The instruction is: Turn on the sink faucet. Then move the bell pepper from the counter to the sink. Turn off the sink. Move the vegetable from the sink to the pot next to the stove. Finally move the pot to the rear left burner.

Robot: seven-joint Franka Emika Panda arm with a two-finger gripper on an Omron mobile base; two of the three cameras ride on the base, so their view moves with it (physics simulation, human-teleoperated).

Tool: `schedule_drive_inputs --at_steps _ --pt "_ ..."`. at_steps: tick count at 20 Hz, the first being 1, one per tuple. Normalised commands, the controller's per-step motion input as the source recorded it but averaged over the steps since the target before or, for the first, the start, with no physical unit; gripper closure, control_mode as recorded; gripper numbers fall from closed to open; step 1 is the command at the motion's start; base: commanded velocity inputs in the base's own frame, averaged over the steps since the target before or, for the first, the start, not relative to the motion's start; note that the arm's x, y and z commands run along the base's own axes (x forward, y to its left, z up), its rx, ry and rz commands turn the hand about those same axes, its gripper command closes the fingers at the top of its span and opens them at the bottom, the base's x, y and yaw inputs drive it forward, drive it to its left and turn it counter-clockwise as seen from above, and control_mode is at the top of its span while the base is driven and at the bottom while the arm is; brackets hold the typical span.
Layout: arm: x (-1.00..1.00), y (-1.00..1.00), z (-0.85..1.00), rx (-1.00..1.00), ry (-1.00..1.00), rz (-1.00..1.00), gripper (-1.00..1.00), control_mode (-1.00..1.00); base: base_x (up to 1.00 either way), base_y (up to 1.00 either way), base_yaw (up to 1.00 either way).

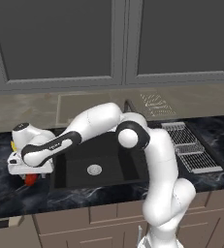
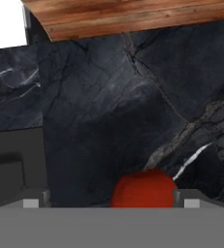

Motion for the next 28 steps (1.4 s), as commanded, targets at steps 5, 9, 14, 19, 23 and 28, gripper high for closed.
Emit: schedule_drive_inputs --at_steps 5,9,14,19,23,28 --pt "0.23 0.1 -0.25 -0.04 0.0 -0.04 -1.0 -1.0 0.0 0.0 0.0" --pt "0.22 0.15 -0.21 -0.03 0.0 -0.04 -1.0 -1.0 0.0 0.0 0.0" --pt "0.14 0.1 -0.28 -0.02 0.0 -0.02 -1.0 -1.0 0.0 0.0 0.0" --pt "0.01 0.0 -0.39 0.0 0.0 0.0 1.0 -1.0 0.0 0.0 0.0" --pt "-0.01 0.0 -0.19 0.0 0.01 0.0 1.0 -1.0 0.0 0.0 0.0" --pt "-0.02 -0.12 0.02 0.0 -0.1 0.0 1.0 -1.0 0.0 0.0 0.0"
